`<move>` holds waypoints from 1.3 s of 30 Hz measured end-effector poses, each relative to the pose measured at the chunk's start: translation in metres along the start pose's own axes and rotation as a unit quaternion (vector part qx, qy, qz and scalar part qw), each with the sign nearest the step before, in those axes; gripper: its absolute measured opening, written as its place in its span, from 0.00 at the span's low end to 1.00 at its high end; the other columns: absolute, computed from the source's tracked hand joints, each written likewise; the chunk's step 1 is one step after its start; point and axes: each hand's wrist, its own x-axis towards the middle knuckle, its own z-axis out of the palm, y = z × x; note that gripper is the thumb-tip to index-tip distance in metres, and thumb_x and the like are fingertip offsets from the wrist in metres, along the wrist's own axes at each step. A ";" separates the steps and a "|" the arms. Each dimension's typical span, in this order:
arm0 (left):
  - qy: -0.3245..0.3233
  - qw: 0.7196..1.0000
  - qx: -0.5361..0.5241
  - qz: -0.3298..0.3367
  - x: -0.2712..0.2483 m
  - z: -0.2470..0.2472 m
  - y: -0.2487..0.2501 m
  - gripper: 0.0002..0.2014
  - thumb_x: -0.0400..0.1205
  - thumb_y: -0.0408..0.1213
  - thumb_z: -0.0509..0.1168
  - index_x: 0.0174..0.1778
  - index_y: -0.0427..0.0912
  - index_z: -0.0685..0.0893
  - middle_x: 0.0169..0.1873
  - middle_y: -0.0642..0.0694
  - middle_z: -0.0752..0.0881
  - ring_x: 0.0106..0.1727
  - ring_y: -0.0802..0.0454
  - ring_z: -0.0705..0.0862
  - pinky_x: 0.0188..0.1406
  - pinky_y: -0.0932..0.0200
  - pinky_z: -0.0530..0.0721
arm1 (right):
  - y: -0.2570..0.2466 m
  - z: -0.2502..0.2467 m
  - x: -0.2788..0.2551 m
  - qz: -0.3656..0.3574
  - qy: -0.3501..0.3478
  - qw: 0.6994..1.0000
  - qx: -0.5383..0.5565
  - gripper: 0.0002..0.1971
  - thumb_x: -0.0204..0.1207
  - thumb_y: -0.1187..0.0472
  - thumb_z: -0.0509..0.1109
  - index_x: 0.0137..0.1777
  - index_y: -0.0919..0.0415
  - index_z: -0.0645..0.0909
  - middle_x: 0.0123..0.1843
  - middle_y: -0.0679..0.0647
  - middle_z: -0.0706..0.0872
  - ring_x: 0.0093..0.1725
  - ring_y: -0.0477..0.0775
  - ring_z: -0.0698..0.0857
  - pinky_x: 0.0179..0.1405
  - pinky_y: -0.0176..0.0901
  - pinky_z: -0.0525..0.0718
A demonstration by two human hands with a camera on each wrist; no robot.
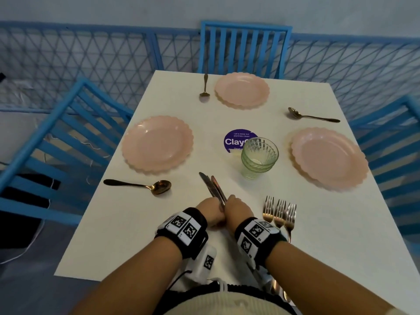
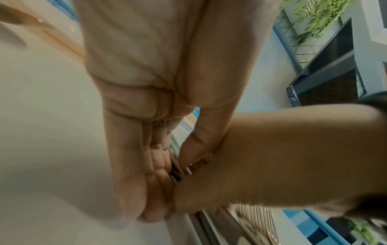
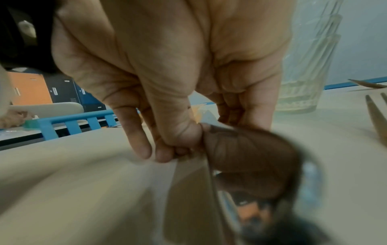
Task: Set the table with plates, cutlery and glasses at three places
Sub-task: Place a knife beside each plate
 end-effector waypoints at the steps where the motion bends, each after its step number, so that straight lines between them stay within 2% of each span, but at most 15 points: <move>1: 0.001 1.000 -0.015 -0.005 0.000 0.000 -0.001 0.19 0.73 0.23 0.60 0.16 0.40 0.70 0.07 0.50 0.73 0.13 0.59 0.74 0.19 0.68 0.71 | 0.000 -0.001 0.000 -0.008 -0.008 1.000 -0.012 0.16 0.83 0.66 0.55 0.68 0.71 0.71 0.69 0.64 0.77 0.69 0.63 0.78 0.66 0.47 0.75; 3: -0.001 0.999 -0.052 -0.004 -0.001 0.000 -0.002 0.17 0.75 0.24 0.59 0.19 0.37 0.74 0.10 0.49 0.80 0.15 0.59 0.80 0.22 0.66 0.79 | -0.001 -0.005 0.000 -0.039 -0.026 0.998 -0.051 0.16 0.81 0.66 0.58 0.66 0.70 0.76 0.67 0.64 0.80 0.68 0.62 0.79 0.66 0.46 0.77; 5: -0.002 0.995 -0.096 -0.001 -0.004 0.000 -0.002 0.11 0.79 0.26 0.57 0.33 0.30 0.81 0.36 0.33 0.90 0.38 0.40 0.89 0.41 0.51 0.87 | 0.000 -0.011 0.003 -0.043 -0.051 0.997 -0.049 0.16 0.81 0.64 0.61 0.65 0.70 0.78 0.67 0.63 0.82 0.68 0.62 0.80 0.66 0.46 0.77; 7: 0.005 0.990 -0.143 -0.006 -0.005 -0.001 -0.003 0.11 0.83 0.32 0.55 0.41 0.33 0.80 0.51 0.28 0.87 0.46 0.34 0.88 0.51 0.45 0.86 | 0.002 -0.019 0.004 -0.037 -0.073 0.996 -0.041 0.17 0.83 0.63 0.59 0.67 0.71 0.76 0.69 0.64 0.80 0.69 0.62 0.79 0.67 0.46 0.75; 9: 0.010 0.979 -0.206 -0.009 -0.006 -0.004 -0.005 0.13 0.86 0.43 0.55 0.42 0.39 0.77 0.45 0.34 0.86 0.38 0.41 0.86 0.45 0.48 0.87 | 0.002 -0.029 0.005 -0.038 -0.081 0.996 -0.006 0.18 0.84 0.62 0.56 0.68 0.73 0.75 0.69 0.66 0.79 0.69 0.62 0.79 0.67 0.46 0.74; 11: 0.023 0.966 -0.256 -0.005 -0.008 -0.009 -0.008 0.19 0.84 0.54 0.53 0.49 0.39 0.74 0.39 0.40 0.84 0.32 0.48 0.83 0.38 0.53 0.87 | 0.002 -0.041 0.005 -0.059 -0.061 0.995 0.041 0.17 0.85 0.63 0.54 0.66 0.73 0.76 0.66 0.67 0.81 0.59 0.60 0.81 0.62 0.46 0.76; 14: 0.007 0.947 -0.322 0.019 -0.016 -0.019 -0.012 0.25 0.83 0.60 0.51 0.54 0.39 0.76 0.41 0.42 0.84 0.37 0.47 0.85 0.37 0.54 0.87 | -0.002 -0.052 0.012 -0.082 -0.007 0.982 0.168 0.10 0.83 0.63 0.56 0.50 0.66 0.78 0.49 0.65 0.82 0.46 0.55 0.77 0.47 0.42 0.74; 17: -0.056 0.929 -0.357 0.078 -0.027 -0.027 -0.014 0.17 0.85 0.53 0.52 0.51 0.43 0.77 0.39 0.44 0.85 0.35 0.51 0.86 0.35 0.58 0.86 | -0.011 -0.059 0.022 -0.091 0.038 0.948 0.303 0.12 0.81 0.61 0.60 0.34 0.58 0.71 0.35 0.53 0.77 0.43 0.55 0.77 0.46 0.46 0.73; 20: -0.032 0.915 -0.382 0.125 -0.029 -0.036 -0.013 0.11 0.87 0.42 0.53 0.48 0.40 0.75 0.31 0.44 0.78 0.19 0.59 0.77 0.20 0.65 0.81 | -0.019 -0.068 0.023 -0.095 0.055 0.897 0.428 0.14 0.81 0.60 0.60 0.32 0.54 0.69 0.31 0.51 0.74 0.33 0.54 0.76 0.40 0.51 0.77; 23: 0.027 0.885 -0.445 0.133 -0.026 -0.047 -0.005 0.15 0.88 0.40 0.49 0.37 0.42 0.71 0.23 0.48 0.67 0.12 0.63 0.62 0.10 0.73 0.62 | -0.023 -0.074 0.022 -0.086 0.035 0.820 0.565 0.12 0.82 0.62 0.58 0.36 0.58 0.73 0.28 0.53 0.75 0.22 0.48 0.75 0.20 0.38 0.72; 25: 0.056 0.868 -0.473 0.142 -0.022 -0.054 0.001 0.16 0.88 0.40 0.48 0.35 0.44 0.70 0.20 0.52 0.66 0.12 0.64 0.60 0.11 0.75 0.58 | -0.026 -0.074 0.019 -0.096 0.005 0.782 0.615 0.12 0.84 0.61 0.57 0.40 0.59 0.76 0.24 0.52 0.73 0.15 0.45 0.74 0.14 0.32 0.69; 29: 0.090 0.865 -0.468 0.159 -0.015 -0.061 -0.004 0.17 0.88 0.44 0.48 0.35 0.43 0.71 0.15 0.55 0.68 0.12 0.62 0.61 0.12 0.75 0.60 | -0.031 -0.071 0.018 -0.131 -0.013 0.758 0.639 0.14 0.85 0.61 0.55 0.41 0.59 0.78 0.25 0.54 0.73 0.20 0.49 0.75 0.21 0.37 0.74; 33: 0.114 0.878 -0.425 0.187 -0.012 -0.062 -0.015 0.18 0.88 0.44 0.48 0.36 0.41 0.74 0.16 0.52 0.68 0.14 0.58 0.62 0.15 0.67 0.68 | -0.029 -0.070 0.014 -0.136 0.006 0.757 0.639 0.15 0.86 0.62 0.54 0.37 0.60 0.75 0.26 0.57 0.73 0.17 0.46 0.77 0.15 0.31 0.74; 36: 0.132 0.881 -0.395 0.226 -0.012 -0.059 -0.020 0.13 0.89 0.37 0.48 0.43 0.42 0.75 0.16 0.53 0.72 0.14 0.59 0.67 0.19 0.66 0.73 | -0.029 -0.068 0.012 -0.139 0.019 0.750 0.647 0.14 0.86 0.64 0.53 0.40 0.62 0.74 0.29 0.54 0.74 0.16 0.42 0.78 0.14 0.29 0.74; 39: 0.154 0.898 -0.340 0.233 -0.014 -0.063 -0.029 0.11 0.88 0.32 0.49 0.47 0.44 0.76 0.24 0.54 0.83 0.19 0.65 0.74 0.24 0.72 0.72 | -0.028 -0.067 0.013 -0.127 0.032 0.759 0.638 0.13 0.86 0.62 0.54 0.42 0.61 0.75 0.35 0.56 0.82 0.27 0.50 0.83 0.24 0.39 0.77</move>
